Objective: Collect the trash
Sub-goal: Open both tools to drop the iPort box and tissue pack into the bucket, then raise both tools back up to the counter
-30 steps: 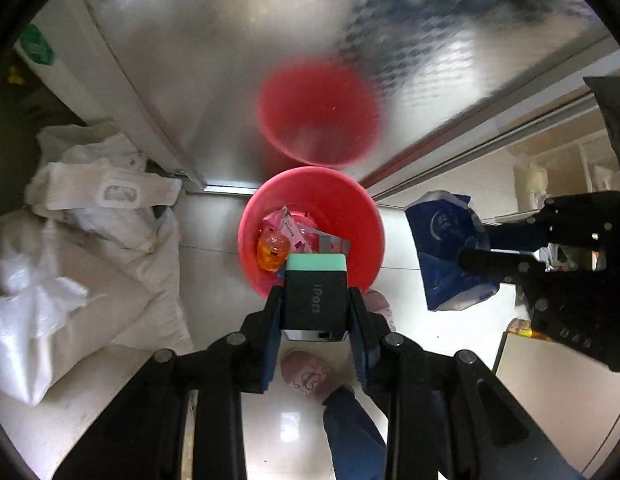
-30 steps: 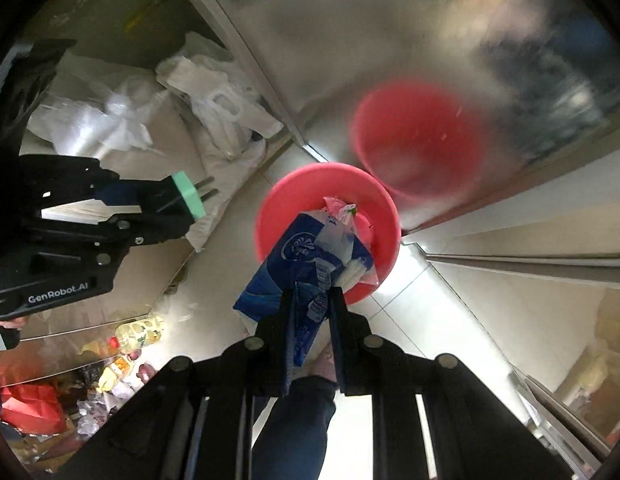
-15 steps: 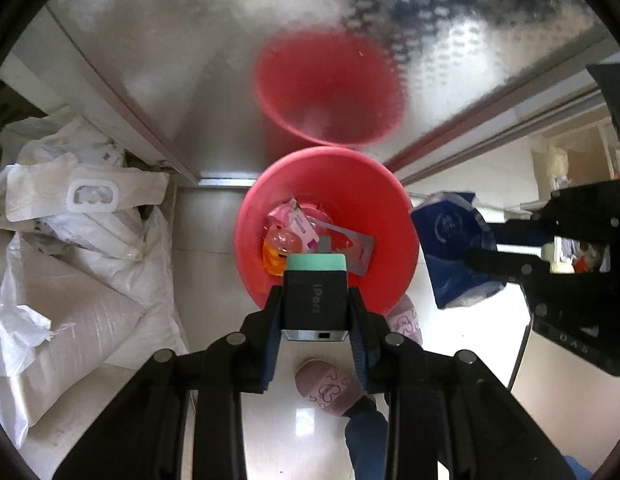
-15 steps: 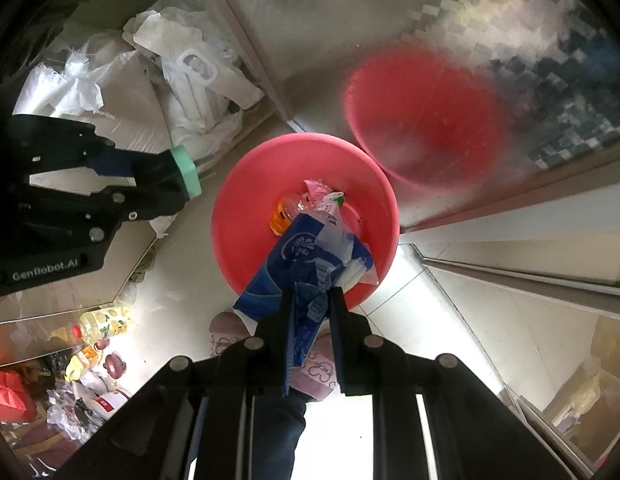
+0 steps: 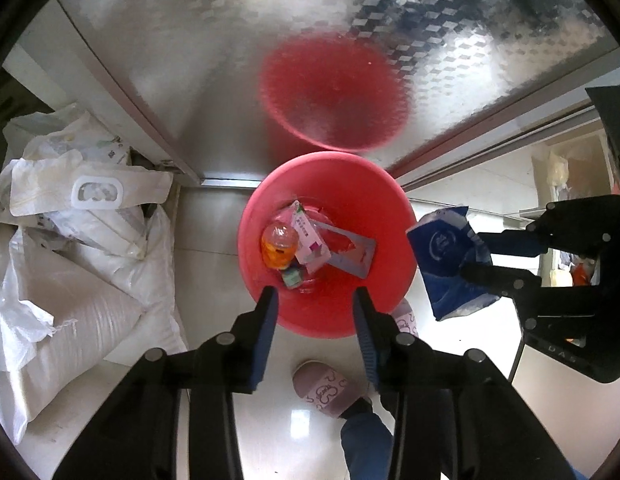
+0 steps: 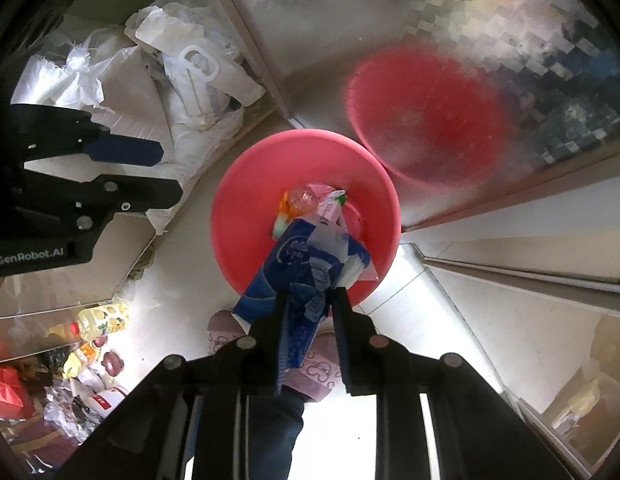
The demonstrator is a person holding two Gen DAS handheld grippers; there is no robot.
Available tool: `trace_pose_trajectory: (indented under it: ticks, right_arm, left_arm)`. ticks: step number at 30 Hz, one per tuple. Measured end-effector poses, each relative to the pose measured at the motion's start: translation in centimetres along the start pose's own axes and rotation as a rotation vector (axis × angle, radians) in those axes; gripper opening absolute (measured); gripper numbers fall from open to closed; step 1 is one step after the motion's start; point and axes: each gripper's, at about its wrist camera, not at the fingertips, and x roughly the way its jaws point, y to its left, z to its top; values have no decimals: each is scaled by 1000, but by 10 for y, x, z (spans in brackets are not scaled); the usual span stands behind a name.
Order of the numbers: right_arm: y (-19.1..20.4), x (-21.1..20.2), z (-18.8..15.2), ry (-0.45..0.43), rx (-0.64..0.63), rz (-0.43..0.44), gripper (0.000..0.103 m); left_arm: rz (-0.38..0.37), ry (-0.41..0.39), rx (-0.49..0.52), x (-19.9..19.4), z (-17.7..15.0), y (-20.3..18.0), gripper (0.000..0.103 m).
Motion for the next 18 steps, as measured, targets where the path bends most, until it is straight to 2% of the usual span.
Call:
trace_pose_trajectory:
  ticks: [3, 9, 10, 18]
  right_arm:
    - [1, -2, -1, -9, -2, 5, 24]
    - [2, -13, 0, -21, -4, -1, 41]
    - [2, -16, 0, -22, -1, 1, 46]
    - [11, -61, -1, -49, 18, 7, 62]
  left_arm:
    - [6, 6, -7, -2, -2, 2, 36]
    - [14, 2, -11, -16, -7, 1, 36]
    - [15, 2, -12, -19, -8, 1, 36]
    - [27, -11, -21, -80, -16, -7, 36]
